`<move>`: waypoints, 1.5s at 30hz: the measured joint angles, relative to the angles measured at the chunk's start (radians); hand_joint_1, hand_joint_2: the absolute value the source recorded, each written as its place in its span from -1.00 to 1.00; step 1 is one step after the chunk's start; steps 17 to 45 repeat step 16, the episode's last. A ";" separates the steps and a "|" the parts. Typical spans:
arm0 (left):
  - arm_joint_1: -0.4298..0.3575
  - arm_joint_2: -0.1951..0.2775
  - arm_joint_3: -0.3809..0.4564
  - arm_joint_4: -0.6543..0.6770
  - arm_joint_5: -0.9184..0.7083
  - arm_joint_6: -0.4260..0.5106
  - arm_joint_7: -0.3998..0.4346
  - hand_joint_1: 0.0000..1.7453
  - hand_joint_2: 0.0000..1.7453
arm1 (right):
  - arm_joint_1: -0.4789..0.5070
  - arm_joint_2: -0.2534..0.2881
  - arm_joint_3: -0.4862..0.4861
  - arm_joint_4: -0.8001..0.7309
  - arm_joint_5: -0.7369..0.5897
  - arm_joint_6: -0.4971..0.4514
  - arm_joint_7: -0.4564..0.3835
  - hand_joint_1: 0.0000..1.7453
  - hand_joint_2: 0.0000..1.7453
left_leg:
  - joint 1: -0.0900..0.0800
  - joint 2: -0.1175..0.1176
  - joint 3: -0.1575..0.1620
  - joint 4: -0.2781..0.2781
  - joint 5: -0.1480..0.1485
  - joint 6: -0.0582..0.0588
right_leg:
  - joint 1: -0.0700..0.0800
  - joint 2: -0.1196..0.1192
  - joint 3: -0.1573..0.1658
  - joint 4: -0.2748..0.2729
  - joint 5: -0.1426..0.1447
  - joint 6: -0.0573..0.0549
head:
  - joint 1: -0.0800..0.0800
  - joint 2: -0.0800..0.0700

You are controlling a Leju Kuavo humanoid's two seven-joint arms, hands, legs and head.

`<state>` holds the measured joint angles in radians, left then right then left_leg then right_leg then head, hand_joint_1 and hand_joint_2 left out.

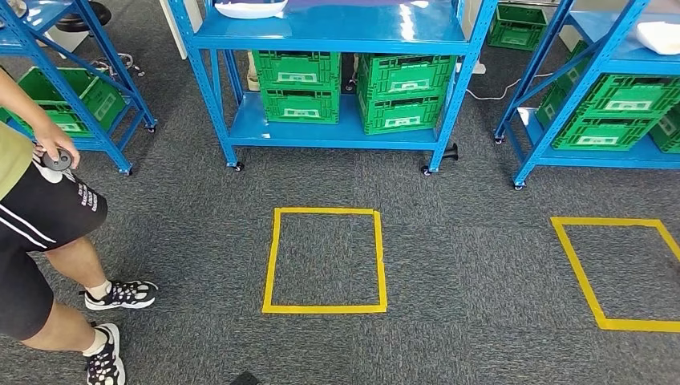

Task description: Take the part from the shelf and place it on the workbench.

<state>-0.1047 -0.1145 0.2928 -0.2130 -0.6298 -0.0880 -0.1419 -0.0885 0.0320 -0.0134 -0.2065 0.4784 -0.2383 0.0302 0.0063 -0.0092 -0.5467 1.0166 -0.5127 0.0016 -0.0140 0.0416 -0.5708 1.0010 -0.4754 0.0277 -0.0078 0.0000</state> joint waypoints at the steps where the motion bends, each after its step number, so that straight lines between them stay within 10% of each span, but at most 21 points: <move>1: 0.010 0.003 -0.004 -0.005 0.020 0.003 0.007 -1.00 1.00 | 0.009 0.000 0.000 -0.003 -0.015 0.008 -0.001 -1.00 0.50 | 0.000 0.000 0.000 0.000 0.000 0.000 | 0.000 0.000 0.000 0.000 0.000 0.000 | 0.000 0.000; 4: 0.041 0.014 -0.022 -0.021 0.090 0.014 0.024 -1.00 -0.50 | 0.040 0.000 0.000 -0.017 -0.069 0.036 -0.003 -1.00 -1.00 | 0.000 0.000 0.000 -0.002 0.000 0.000 | 0.000 0.000 -0.001 0.001 -0.002 -0.002 | 0.000 0.000; 5: 0.051 0.019 -0.029 -0.027 0.115 0.018 0.030 -1.00 -1.00 | 0.050 0.000 0.000 -0.023 -0.089 0.045 -0.004 -1.00 -1.00 | 0.001 0.000 0.000 -0.002 0.000 -0.001 | 0.001 0.000 -0.001 0.001 -0.002 -0.003 | 0.000 0.000; 11: 0.108 0.041 -0.086 -0.065 0.261 0.038 0.061 -1.00 -1.00 | 0.103 -0.003 0.000 -0.059 -0.199 0.100 -0.010 -1.00 -1.00 | 0.001 0.000 0.000 -0.002 -0.001 -0.001 | 0.001 -0.001 -0.001 0.002 -0.004 -0.003 | 0.000 0.000; 13: 0.128 0.048 -0.107 -0.078 0.311 0.045 0.071 -1.00 0.00 | 0.122 -0.005 0.000 -0.072 -0.237 0.118 -0.015 -1.00 -1.00 | 0.001 0.000 0.000 -0.002 -0.001 -0.002 | 0.001 -0.001 -0.001 0.002 -0.004 -0.004 | 0.000 0.000; 15: 0.149 0.057 -0.130 -0.093 0.362 0.052 0.082 -1.00 1.00 | 0.141 -0.008 0.000 -0.087 -0.276 0.137 -0.019 -1.00 0.00 | 0.001 0.000 0.000 -0.002 -0.001 -0.002 | 0.001 -0.001 -0.001 0.002 -0.005 -0.004 | 0.000 0.000; 16: 0.154 0.059 -0.136 -0.096 0.375 0.053 0.084 -1.00 1.00 | 0.146 -0.008 0.000 -0.091 -0.285 0.142 -0.020 -1.00 0.33 | 0.001 0.000 0.000 -0.002 -0.002 -0.002 | 0.001 -0.001 -0.001 0.002 -0.005 -0.004 | 0.000 0.000; 45: 0.154 0.059 -0.136 -0.096 0.375 0.053 0.084 -1.00 1.00 | 0.146 -0.008 0.000 -0.091 -0.285 0.142 -0.020 -1.00 0.33 | 0.001 0.000 0.000 -0.002 -0.002 -0.002 | 0.001 -0.001 -0.001 0.002 -0.005 -0.004 | 0.000 0.000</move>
